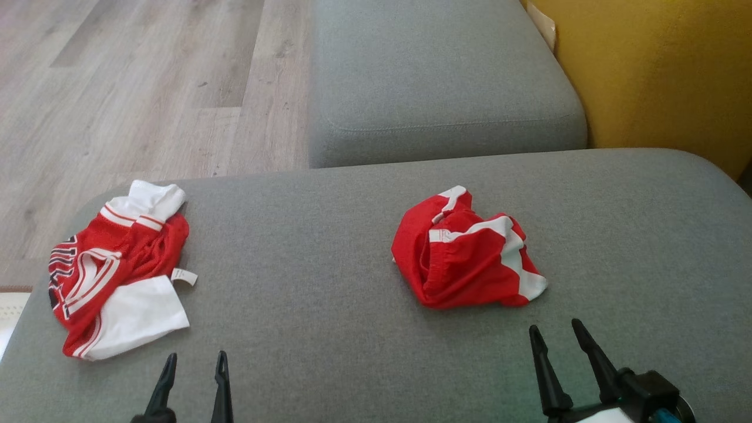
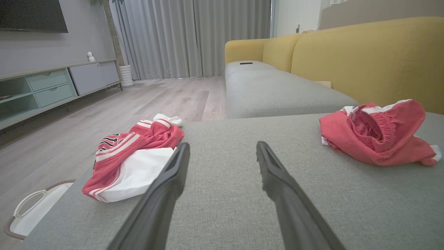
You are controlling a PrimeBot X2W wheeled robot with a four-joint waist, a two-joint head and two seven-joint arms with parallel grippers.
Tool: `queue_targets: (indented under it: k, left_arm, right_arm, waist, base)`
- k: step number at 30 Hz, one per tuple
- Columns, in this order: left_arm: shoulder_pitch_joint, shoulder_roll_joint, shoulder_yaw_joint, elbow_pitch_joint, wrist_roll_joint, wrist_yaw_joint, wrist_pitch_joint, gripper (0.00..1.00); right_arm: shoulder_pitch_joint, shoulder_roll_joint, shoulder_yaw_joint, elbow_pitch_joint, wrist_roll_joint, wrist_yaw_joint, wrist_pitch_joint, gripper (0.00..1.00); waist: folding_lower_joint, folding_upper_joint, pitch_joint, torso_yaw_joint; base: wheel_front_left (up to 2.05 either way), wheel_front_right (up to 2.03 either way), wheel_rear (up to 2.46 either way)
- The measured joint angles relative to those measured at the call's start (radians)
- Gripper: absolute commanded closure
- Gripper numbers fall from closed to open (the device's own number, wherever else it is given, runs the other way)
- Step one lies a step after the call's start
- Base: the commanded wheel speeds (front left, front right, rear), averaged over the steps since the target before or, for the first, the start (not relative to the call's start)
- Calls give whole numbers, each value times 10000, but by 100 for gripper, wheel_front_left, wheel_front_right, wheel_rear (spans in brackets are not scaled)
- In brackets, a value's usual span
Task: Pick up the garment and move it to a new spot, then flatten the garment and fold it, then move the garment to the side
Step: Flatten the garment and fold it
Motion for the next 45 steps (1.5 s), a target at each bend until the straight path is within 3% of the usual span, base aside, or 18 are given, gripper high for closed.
queue_targets:
  k: [6, 15, 20, 25, 29, 38, 45]
  left_arm:
    - [-1, -2, -38, 35, 100, -8, 0, 0]
    - [-1116, -12, -545, 479, -278, -570, 2, 0]
    - [-2857, -44, -1434, 1655, -2048, -1248, 2, 0]
    - [-4801, -102, -2709, 3430, -3473, -1684, 2, 0]
    - [-6289, -134, -3724, 4851, -5202, -2000, 176, 0]
    - [-8826, -186, -4968, 6520, -8092, -2159, 892, 0]
    - [-9510, -205, -5776, 7426, -9281, -2196, 1599, 0]
  right_arm:
    - [-4, 0, 6, 2, -2, 0, 0, 0]
    - [-134, -15, 201, -23, -35, 0, 0, 0]
    - [-603, -117, 456, -132, -35, 0, 0, 0]
    - [-919, -328, 635, -186, -33, 0, 0, 0]
    - [-1109, -395, 725, -198, -33, 0, 0, 0]
    - [-1695, -541, 802, -366, -33, 0, 0, 0]
    - [-1958, -531, 738, -431, -33, 0, 0, 0]
  waist:
    - [0, 0, 68, -33]
    - [0, 0, 604, -333]
    - [0, 0, 1087, -657]
    - [0, 0, 1612, -1011]
    - [0, 0, 2026, -1282]
    - [0, 0, 3050, -1803]
    - [1, 0, 3635, -2185]
  base:
    - [0, 0, 0]
    - [0, 0, 0]
    - [0, 0, 0]
    - [0, 0, 0]
    - [0, 0, 0]
    - [0, 0, 0]
    - [0, 0, 0]
